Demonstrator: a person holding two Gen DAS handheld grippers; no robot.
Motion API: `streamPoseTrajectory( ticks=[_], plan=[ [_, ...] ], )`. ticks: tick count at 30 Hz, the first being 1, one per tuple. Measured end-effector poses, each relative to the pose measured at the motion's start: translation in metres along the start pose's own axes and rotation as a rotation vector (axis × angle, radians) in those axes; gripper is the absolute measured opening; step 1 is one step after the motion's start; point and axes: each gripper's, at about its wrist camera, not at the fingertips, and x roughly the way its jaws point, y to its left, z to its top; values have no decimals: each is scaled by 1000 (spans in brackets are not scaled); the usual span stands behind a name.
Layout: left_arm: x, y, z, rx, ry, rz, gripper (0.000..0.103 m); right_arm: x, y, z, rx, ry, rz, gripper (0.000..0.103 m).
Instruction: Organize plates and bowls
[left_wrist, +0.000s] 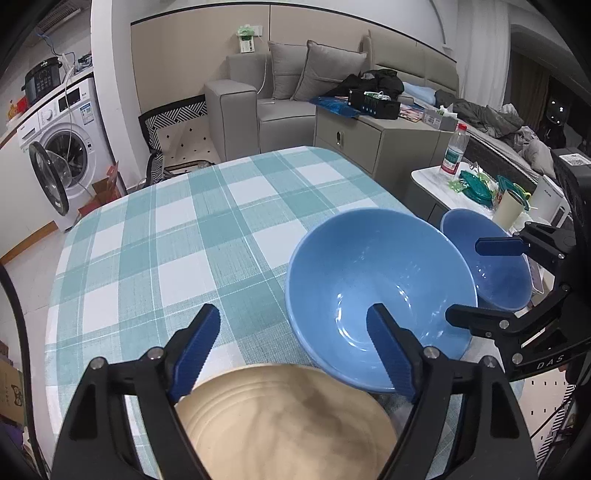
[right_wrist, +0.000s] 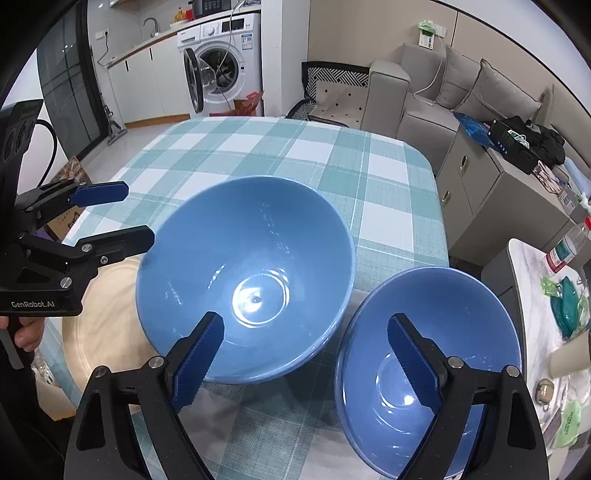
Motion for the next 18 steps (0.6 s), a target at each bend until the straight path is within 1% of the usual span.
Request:
streamPoseTrajectory(
  ticks=[1, 2, 4, 9, 18],
  plan=[
    [-1, 1, 0, -2, -5, -5, 87, -1, -1, -1, 5, -8, 3, 97],
    [-3, 1, 0, -4, -13, -10, 93, -2, -1, -1, 9, -16, 8, 99],
    [-6, 2, 0, -8, -38, -10, 100, -5, -1, -2, 26, -41, 16, 101],
    [-12, 5, 3, -23, -71, -16, 102, -12, -2, -6, 52, -70, 24, 102],
    [-17, 3, 5, -26, -94, -18, 102, -26, -10, -11, 123, -122, 27, 102]
  ],
)
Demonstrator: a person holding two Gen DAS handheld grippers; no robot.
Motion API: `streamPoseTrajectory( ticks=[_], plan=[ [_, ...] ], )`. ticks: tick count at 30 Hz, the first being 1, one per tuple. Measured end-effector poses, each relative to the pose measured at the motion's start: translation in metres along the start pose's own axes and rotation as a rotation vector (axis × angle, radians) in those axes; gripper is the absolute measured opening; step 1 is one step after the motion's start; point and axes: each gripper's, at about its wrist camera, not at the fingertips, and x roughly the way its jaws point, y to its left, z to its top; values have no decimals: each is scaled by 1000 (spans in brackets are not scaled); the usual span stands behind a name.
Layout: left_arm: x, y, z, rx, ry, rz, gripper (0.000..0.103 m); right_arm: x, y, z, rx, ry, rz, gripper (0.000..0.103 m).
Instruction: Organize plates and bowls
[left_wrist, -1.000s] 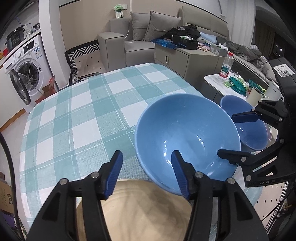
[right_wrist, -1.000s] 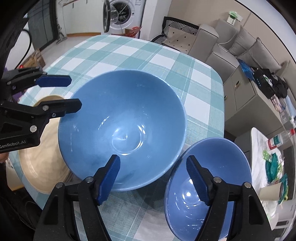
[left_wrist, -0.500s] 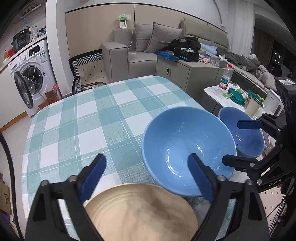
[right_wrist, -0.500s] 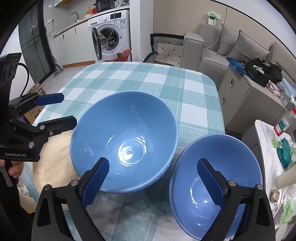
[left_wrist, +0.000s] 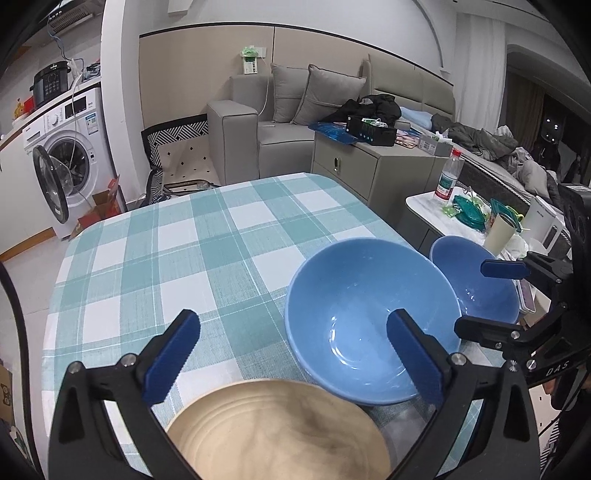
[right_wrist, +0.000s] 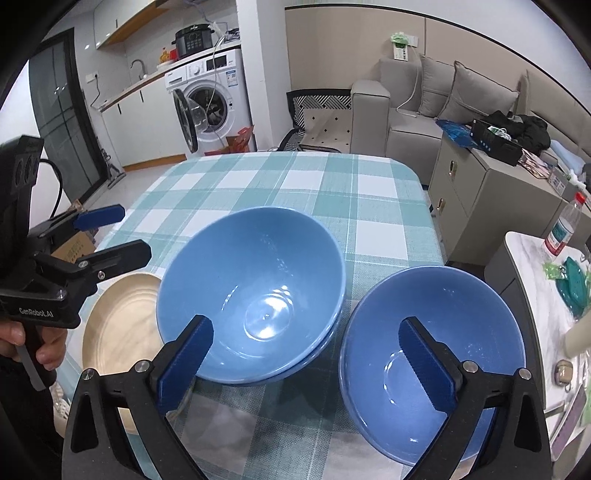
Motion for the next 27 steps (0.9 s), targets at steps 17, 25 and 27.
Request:
streamPoseTrajectory(
  ticks=[17, 25, 27],
  plan=[
    [-13, -18, 9, 9, -43, -46, 102, -37, -26, -12, 125, -54, -37, 102],
    [-13, -38, 12, 34, -50, -70, 102, -54, -45, -24, 187, -73, -55, 102],
    [-12, -44, 13, 45, -49, -77, 102, -59, -52, -28, 204, -79, -56, 102]
  ],
)
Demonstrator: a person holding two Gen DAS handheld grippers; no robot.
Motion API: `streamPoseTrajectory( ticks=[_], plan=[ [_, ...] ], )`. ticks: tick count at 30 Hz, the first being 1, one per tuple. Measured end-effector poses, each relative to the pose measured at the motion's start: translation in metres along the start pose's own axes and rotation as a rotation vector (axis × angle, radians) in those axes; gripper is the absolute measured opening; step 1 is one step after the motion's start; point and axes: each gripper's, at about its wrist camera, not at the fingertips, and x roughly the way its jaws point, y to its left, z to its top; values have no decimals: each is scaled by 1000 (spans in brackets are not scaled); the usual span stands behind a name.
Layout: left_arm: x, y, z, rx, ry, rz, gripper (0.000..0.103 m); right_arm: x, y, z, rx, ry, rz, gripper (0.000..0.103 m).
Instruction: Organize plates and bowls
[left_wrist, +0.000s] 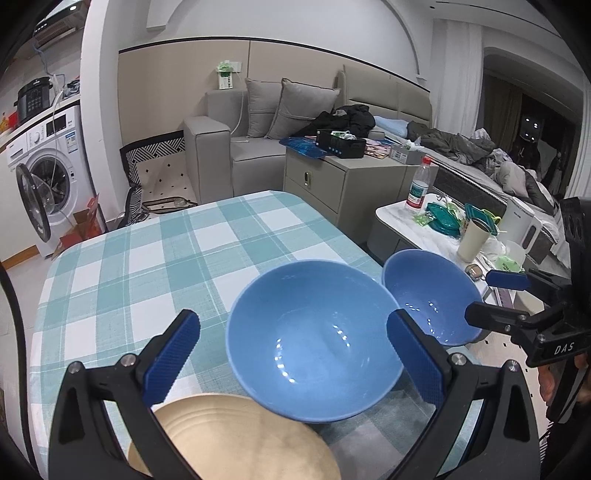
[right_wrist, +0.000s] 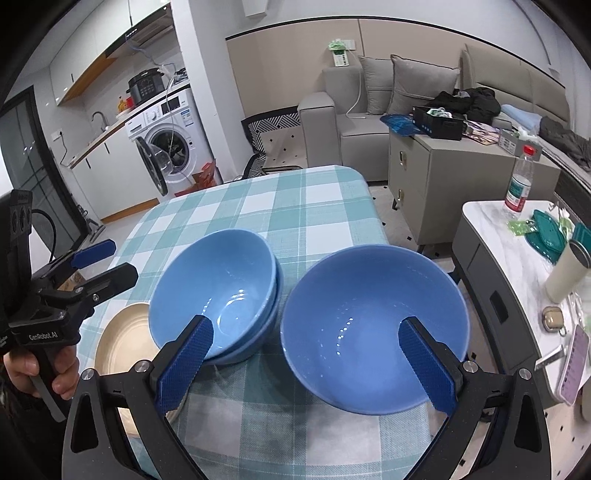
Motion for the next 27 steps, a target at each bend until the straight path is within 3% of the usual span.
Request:
streamPoseTrajectory(
  ticks=[16, 27],
  plan=[
    [24, -45, 13, 65, 35, -40, 102, -12, -57, -11, 122, -1, -44, 102],
    [50, -75, 22, 130, 73, -92, 102, 2, -80, -23, 204, 28, -59, 102]
  ],
)
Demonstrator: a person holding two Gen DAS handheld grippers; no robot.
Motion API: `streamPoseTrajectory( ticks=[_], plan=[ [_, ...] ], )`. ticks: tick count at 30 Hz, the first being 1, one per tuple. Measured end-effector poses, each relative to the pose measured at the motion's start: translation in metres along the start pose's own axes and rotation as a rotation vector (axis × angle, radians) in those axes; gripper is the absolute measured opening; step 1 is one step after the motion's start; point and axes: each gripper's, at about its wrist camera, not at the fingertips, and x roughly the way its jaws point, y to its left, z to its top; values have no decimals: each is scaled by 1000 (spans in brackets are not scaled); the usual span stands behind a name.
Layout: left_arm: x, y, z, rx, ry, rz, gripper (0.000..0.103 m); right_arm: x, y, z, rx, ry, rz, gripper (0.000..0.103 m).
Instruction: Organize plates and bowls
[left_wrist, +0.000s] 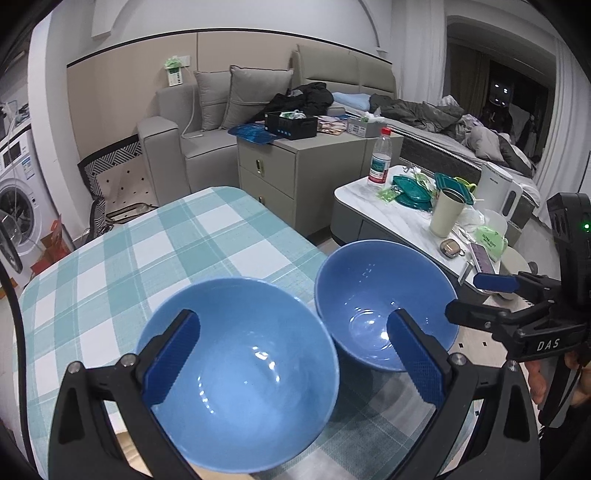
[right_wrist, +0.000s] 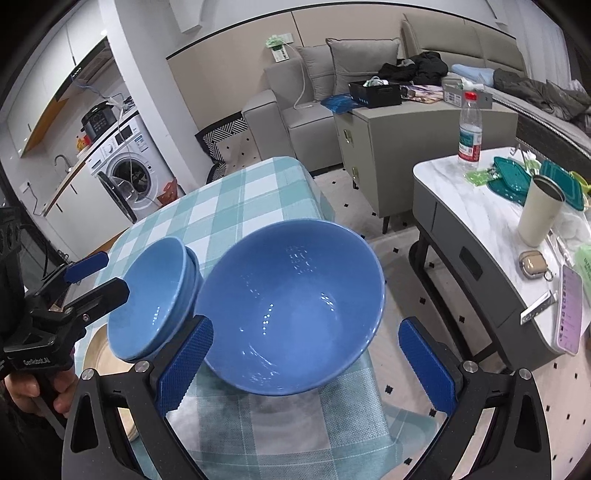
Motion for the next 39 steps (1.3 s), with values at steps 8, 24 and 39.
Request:
streamPoseTrajectory(
  ticks=[8, 24, 39],
  plan=[
    [20, -12, 9, 36, 34, -33, 102, 8, -15, -6, 63, 14, -12, 102],
    [47, -25, 23, 98, 78, -59, 102, 22, -24, -15, 113, 32, -22, 102],
    [78, -25, 23, 97, 142, -93, 74, 24, -25, -19, 130, 19, -6, 95]
  ],
)
